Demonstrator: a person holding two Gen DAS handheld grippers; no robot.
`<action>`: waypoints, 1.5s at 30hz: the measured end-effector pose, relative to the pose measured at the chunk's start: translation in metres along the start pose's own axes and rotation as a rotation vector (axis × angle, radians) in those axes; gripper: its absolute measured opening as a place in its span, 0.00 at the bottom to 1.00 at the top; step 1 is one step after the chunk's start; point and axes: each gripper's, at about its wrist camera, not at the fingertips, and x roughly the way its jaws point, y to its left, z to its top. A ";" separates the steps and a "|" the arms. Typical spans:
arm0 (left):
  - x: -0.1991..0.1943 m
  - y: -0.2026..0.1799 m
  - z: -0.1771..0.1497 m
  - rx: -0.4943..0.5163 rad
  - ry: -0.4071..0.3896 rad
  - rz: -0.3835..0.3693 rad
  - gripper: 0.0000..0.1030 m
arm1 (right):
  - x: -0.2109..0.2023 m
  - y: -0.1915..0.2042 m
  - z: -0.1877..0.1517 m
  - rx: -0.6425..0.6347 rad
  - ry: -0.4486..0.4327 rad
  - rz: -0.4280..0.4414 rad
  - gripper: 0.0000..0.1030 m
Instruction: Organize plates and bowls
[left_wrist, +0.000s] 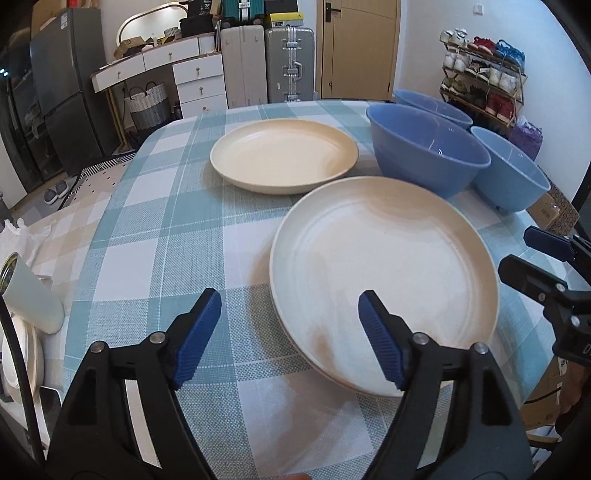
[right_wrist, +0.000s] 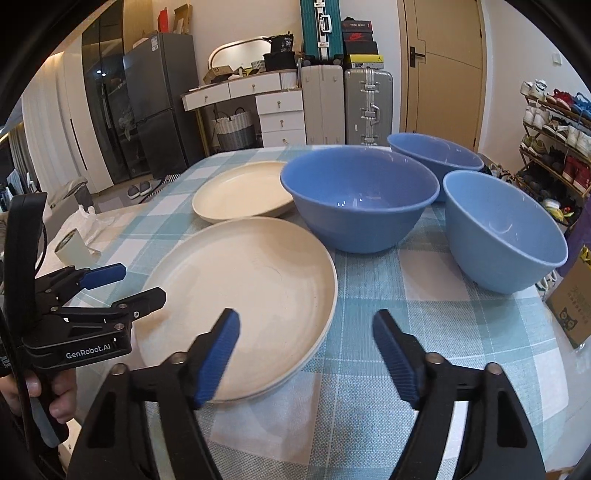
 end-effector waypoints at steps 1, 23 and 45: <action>-0.003 0.002 0.001 -0.009 -0.005 -0.007 0.73 | -0.004 0.001 0.003 -0.006 -0.008 -0.001 0.83; -0.042 0.017 0.023 -0.133 -0.060 -0.038 0.98 | -0.049 0.001 0.061 -0.071 -0.064 0.088 0.99; -0.079 0.019 0.089 -0.155 -0.127 0.031 0.98 | -0.075 -0.012 0.155 -0.167 -0.039 0.148 0.99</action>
